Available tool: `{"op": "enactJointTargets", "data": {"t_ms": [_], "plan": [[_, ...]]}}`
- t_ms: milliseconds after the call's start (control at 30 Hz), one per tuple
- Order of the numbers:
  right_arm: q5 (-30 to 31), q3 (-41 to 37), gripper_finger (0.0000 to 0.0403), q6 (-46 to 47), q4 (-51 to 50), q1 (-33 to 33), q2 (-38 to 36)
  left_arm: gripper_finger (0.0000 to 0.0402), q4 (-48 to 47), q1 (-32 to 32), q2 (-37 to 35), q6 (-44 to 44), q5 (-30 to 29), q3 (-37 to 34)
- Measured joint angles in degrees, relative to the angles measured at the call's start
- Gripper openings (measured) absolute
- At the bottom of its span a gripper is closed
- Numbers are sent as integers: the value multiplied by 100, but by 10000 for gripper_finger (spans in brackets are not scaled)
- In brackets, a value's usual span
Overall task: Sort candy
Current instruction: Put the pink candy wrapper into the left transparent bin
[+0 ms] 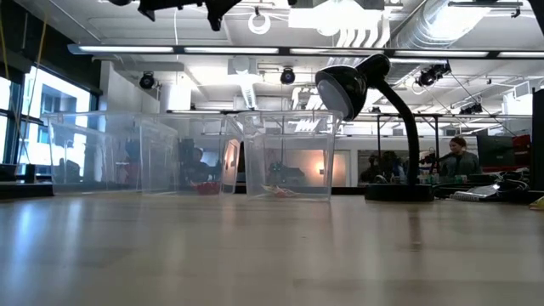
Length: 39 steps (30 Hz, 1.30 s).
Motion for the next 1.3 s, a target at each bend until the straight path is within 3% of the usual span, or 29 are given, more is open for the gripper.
{"op": "enactJointTargets", "data": {"t_ms": [367, 533, 733, 967, 1167, 1300], "plan": [[-98, 0, 3, -63, -15, 108, 23, 284, 312, -217, -6, 361, -248, 0], [-109, 0, 3, -23, 18, 204, 48, 262, 205, -338, -4, 725, -389, 0], [-113, 0, 3, 85, 51, 212, 53, 196, 225, -431, -4, 983, -653, 0], [-247, 0, 25, 281, 33, 212, 55, 24, 157, -429, -4, 1148, -655, 0], [-192, -3, 92, 600, -7, 123, 35, 8, 24, -265, -5, 1116, -638, 0], [290, 62, 151, 516, 17, 14, -119, 6, -452, 60, -52, 1186, -647, 0]]}}
